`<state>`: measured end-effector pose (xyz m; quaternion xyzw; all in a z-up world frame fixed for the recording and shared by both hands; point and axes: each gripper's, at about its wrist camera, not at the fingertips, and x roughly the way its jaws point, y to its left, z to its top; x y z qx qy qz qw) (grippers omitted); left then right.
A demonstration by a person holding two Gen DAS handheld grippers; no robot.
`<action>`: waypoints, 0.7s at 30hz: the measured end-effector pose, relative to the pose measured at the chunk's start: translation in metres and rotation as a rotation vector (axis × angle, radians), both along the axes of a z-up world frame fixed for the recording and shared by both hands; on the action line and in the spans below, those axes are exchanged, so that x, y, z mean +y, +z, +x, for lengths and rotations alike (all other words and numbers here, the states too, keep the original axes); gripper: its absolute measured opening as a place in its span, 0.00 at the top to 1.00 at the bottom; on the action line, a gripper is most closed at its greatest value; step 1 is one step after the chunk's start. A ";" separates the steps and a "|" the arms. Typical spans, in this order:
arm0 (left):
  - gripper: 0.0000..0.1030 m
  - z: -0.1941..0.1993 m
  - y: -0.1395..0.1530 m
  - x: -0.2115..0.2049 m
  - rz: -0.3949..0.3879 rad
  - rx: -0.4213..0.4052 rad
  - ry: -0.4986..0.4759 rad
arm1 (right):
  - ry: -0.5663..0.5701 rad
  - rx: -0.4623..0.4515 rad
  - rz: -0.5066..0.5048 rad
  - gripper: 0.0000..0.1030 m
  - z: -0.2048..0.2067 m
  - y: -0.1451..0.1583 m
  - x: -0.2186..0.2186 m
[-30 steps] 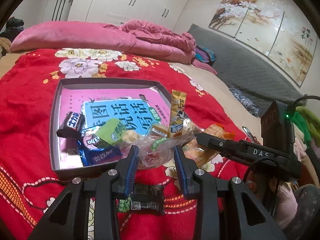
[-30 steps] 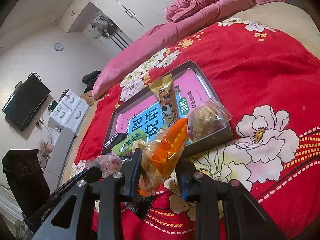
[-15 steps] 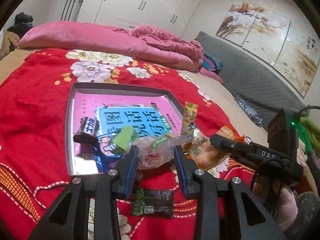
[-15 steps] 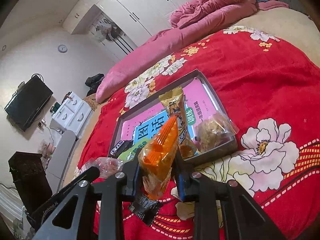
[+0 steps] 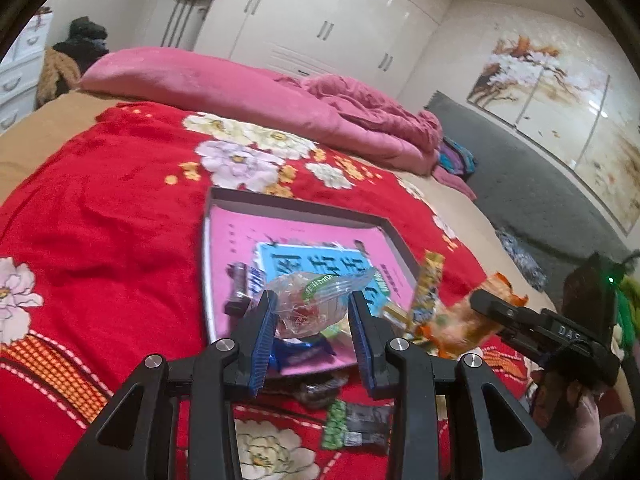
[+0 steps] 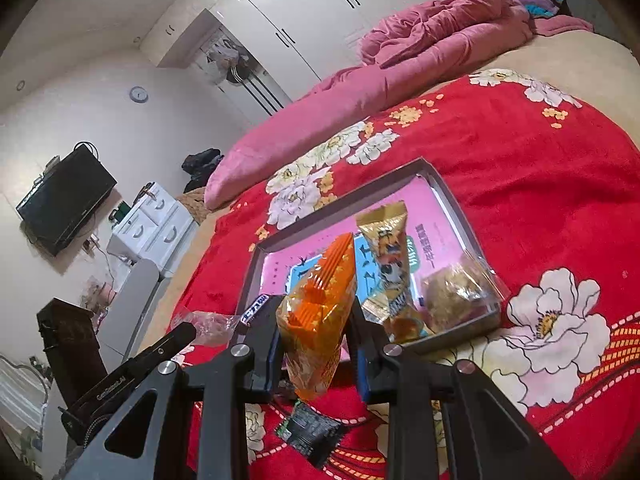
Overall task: Organize snacks
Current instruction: 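Carry both held packs up and over the tray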
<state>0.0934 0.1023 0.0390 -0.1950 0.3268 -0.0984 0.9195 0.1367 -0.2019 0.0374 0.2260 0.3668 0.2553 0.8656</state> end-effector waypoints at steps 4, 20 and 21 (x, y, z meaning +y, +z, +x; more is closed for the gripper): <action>0.64 0.002 -0.003 0.010 -0.002 0.013 0.026 | 0.003 -0.007 0.003 0.72 0.001 0.003 0.004; 0.64 0.004 -0.013 0.015 0.026 0.067 0.034 | -0.006 -0.027 0.017 0.72 0.015 0.012 0.009; 0.64 0.004 -0.013 0.015 0.027 0.068 0.034 | -0.005 -0.026 0.015 0.72 0.015 0.012 0.011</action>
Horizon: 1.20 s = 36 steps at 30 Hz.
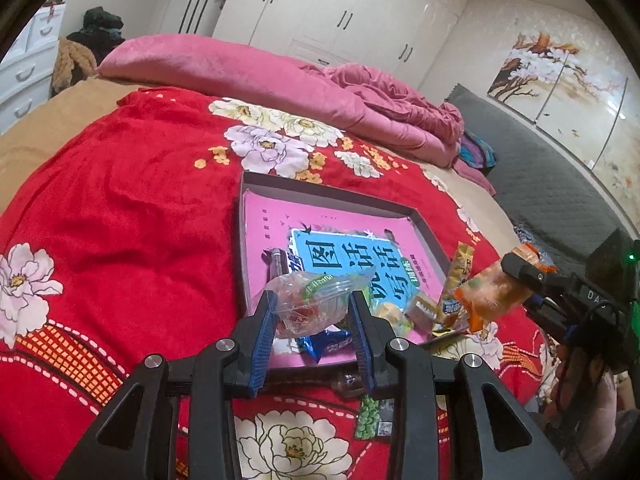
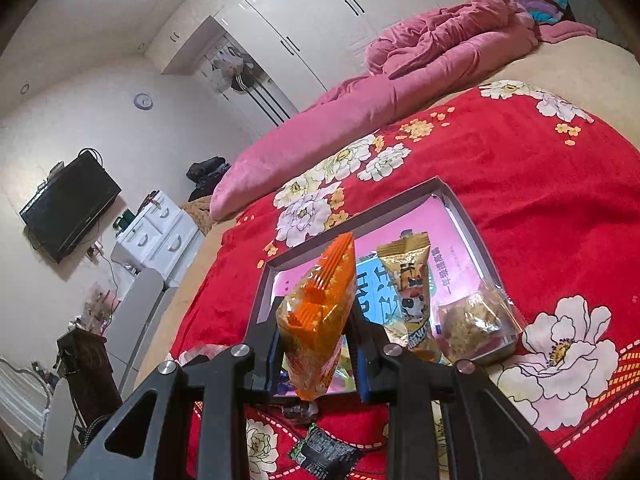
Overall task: Organize snacks
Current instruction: 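Carry both held packs up and over the tray, then lower the orange bread pack into the tray and open the right gripper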
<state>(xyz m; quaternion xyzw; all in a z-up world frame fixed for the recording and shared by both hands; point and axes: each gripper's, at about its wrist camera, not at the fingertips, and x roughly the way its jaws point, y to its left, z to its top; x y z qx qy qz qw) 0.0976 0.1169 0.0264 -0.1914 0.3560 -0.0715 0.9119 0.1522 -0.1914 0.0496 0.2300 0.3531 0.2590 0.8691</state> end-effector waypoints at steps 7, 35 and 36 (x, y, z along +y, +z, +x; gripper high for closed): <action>0.64 0.003 -0.003 -0.004 0.007 0.017 -0.012 | 0.006 0.001 -0.010 0.72 0.003 0.000 0.008; 0.64 0.017 -0.018 -0.022 0.041 0.074 -0.047 | 0.022 0.073 -0.153 0.72 0.030 -0.037 0.036; 0.64 0.017 -0.018 -0.022 0.040 0.076 -0.046 | 0.024 0.076 -0.158 0.72 0.030 -0.039 0.036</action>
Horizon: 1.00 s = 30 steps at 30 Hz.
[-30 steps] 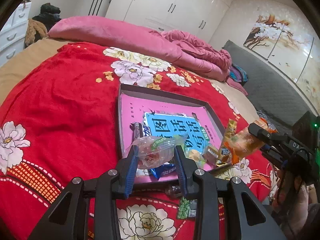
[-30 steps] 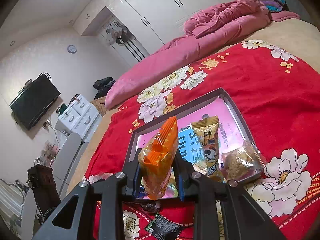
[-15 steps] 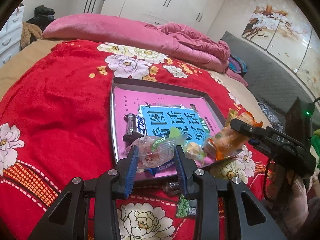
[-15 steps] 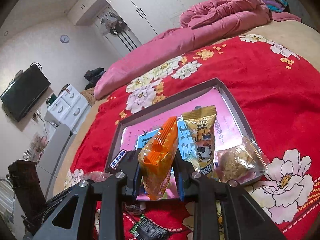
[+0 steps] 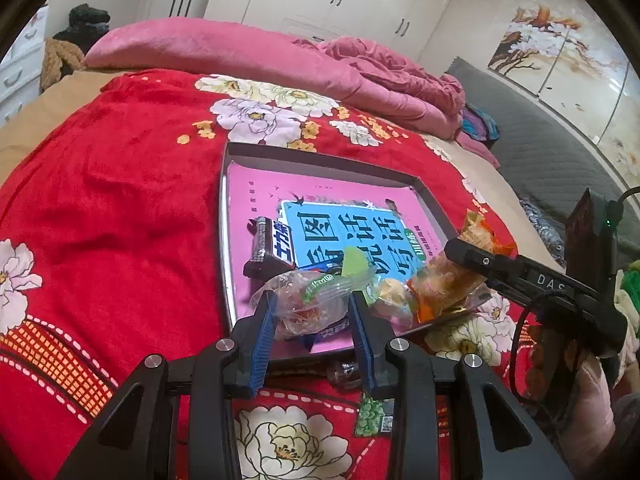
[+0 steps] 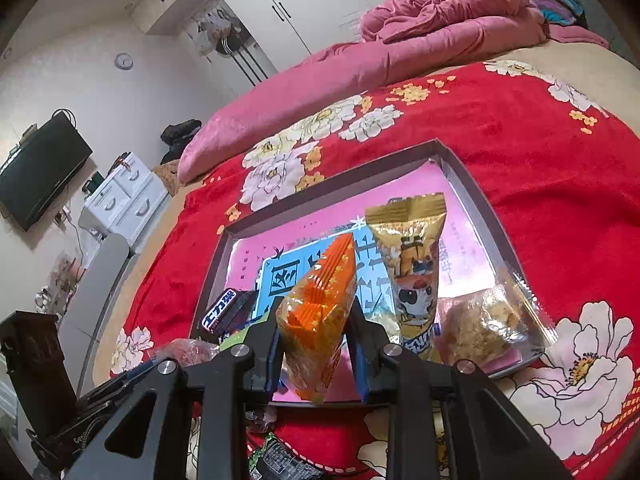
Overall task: Organize snacks
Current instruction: 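Lower the orange bread pack into the tray and open the right gripper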
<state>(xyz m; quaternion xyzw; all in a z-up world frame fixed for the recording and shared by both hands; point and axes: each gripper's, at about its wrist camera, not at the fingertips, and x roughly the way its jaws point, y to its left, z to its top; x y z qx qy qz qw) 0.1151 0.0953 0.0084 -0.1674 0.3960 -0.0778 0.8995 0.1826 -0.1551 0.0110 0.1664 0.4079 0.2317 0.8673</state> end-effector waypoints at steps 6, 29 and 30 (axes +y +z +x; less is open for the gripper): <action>0.64 0.000 -0.003 0.002 -0.010 0.010 0.007 | 0.015 0.001 -0.036 0.72 0.002 -0.003 0.005; 0.64 0.002 -0.007 0.003 0.002 0.026 0.030 | 0.011 0.001 -0.131 0.71 0.000 -0.005 0.010; 0.64 0.003 -0.008 0.003 0.002 0.027 0.031 | 0.006 0.001 -0.126 0.69 -0.001 -0.004 0.008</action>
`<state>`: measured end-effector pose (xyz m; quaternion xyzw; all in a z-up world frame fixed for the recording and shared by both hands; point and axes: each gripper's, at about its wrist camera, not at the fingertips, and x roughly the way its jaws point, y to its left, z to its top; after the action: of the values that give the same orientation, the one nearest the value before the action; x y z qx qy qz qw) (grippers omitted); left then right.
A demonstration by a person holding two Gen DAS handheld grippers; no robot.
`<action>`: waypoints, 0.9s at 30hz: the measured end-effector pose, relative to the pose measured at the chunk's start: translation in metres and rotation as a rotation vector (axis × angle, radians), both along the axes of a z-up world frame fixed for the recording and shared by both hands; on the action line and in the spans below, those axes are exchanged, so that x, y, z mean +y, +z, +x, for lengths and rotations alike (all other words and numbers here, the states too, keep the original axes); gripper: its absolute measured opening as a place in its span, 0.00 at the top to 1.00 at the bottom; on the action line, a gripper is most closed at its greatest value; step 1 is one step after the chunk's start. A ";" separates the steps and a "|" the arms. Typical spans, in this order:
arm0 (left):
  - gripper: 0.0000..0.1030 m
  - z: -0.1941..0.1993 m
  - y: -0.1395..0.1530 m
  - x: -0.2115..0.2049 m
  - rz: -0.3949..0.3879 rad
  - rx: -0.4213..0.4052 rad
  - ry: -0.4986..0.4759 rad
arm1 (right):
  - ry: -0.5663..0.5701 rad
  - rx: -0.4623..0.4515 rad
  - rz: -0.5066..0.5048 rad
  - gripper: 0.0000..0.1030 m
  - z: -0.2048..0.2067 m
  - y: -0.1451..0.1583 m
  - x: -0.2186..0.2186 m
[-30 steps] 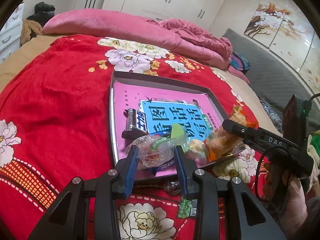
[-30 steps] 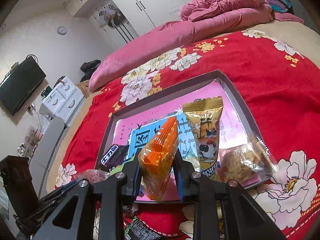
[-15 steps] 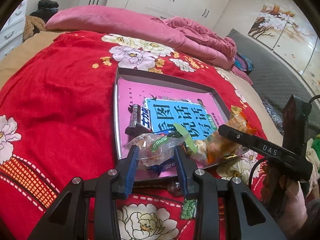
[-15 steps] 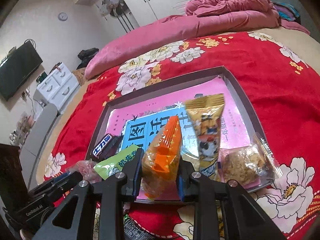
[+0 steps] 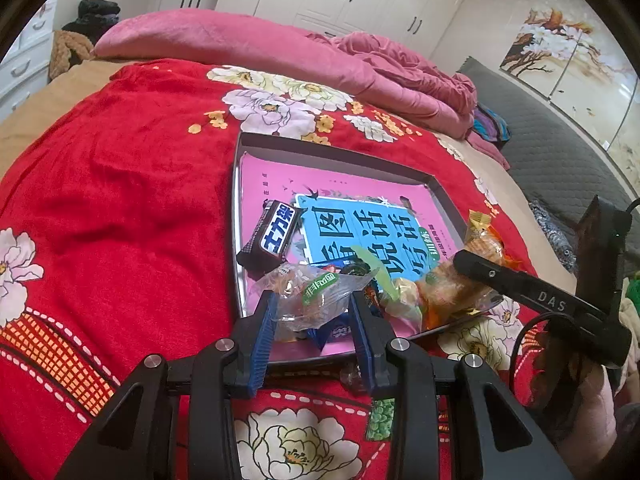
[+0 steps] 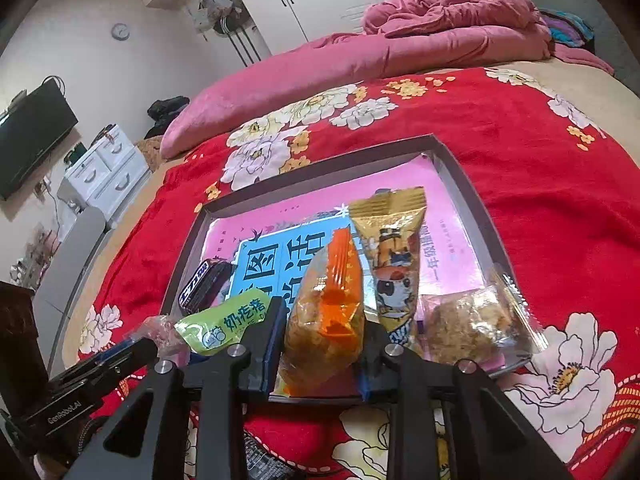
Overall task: Organize snacks
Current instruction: 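Lower the orange bread pack into the tray and open the right gripper, then open the left gripper to drop the clear candy bag into the tray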
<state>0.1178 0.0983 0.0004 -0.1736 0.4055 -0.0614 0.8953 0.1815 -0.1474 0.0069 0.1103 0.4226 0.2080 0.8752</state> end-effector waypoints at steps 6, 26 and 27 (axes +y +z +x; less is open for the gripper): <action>0.63 0.001 0.000 0.000 0.000 0.001 0.000 | -0.029 -0.004 0.014 0.65 -0.005 0.004 -0.011; 0.63 0.002 -0.006 -0.002 0.014 0.016 0.012 | -0.077 -0.035 -0.034 0.65 -0.039 0.010 -0.032; 0.63 0.002 -0.006 -0.002 0.014 0.016 0.012 | -0.075 -0.031 -0.040 0.65 -0.039 0.009 -0.031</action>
<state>0.1194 0.0965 -0.0059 -0.1702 0.4123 -0.0520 0.8935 0.1420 -0.1784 0.0157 0.1055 0.4083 0.1683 0.8910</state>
